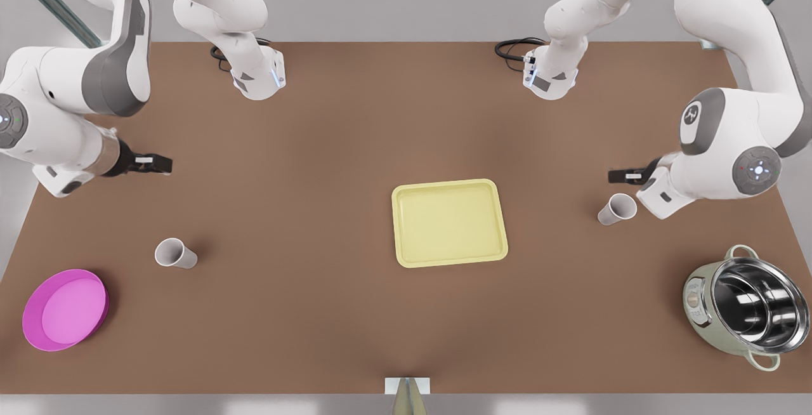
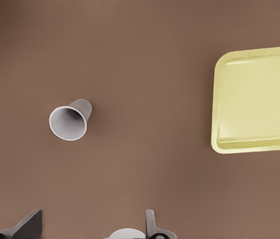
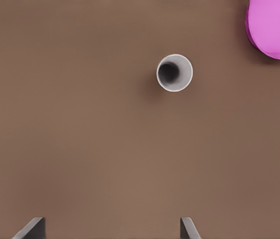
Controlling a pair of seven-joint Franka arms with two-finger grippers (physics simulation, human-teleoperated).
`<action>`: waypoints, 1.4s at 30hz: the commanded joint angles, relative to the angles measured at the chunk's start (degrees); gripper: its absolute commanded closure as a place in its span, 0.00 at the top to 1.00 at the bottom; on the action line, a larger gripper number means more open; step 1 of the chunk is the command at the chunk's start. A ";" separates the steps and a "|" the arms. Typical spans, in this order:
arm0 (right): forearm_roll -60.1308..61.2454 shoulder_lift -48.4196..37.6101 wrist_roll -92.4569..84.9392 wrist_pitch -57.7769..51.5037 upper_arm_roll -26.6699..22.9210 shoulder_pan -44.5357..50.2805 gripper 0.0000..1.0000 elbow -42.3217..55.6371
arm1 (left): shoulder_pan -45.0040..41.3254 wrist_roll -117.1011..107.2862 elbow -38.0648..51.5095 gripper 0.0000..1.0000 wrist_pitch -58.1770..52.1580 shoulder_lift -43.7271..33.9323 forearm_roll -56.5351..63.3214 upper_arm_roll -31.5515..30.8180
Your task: Use both arms to respectively pick up the white IKEA cups from the middle-left and middle-right positions, then place the white IKEA cups onto the middle-middle tray, ensuring that the cups remain upright and do not tip over
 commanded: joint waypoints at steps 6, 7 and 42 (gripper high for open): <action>-0.44 2.83 -0.51 9.23 -0.45 -0.77 1.00 0.02 | -17.36 -1.86 -0.41 1.00 8.00 -3.13 -4.02 18.04; -0.45 7.13 -0.68 9.85 -0.45 -2.70 1.00 1.34 | -16.31 -1.25 -1.28 1.00 9.13 -2.60 -4.11 19.70; 6.15 28.68 -17.91 49.58 0.17 -14.22 0.60 -12.90 | -13.92 24.52 -32.49 0.21 43.17 0.05 -12.90 30.96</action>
